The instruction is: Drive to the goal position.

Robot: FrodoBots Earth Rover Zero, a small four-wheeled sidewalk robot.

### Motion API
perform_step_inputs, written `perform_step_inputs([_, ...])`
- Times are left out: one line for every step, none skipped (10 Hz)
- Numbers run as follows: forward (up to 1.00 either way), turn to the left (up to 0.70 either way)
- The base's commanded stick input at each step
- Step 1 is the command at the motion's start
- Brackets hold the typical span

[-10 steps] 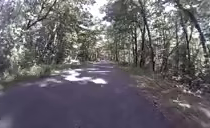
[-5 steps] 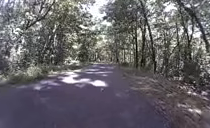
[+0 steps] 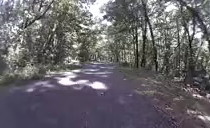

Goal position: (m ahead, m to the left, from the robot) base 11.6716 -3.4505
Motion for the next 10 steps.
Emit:
perform_step_inputs([0.45, -0.15])
perform_step_inputs([0.45, -0.03])
perform_step_inputs([0.45, 0.0])
perform_step_inputs([0.45, 0.0])
perform_step_inputs([0.45, 0.0])
perform_step_inputs([0.45, 0.0])
perform_step_inputs([0.45, 0.0])
perform_step_inputs([0.45, 0.0])
perform_step_inputs([0.45, 0.0])
perform_step_inputs([0.45, 0.0])
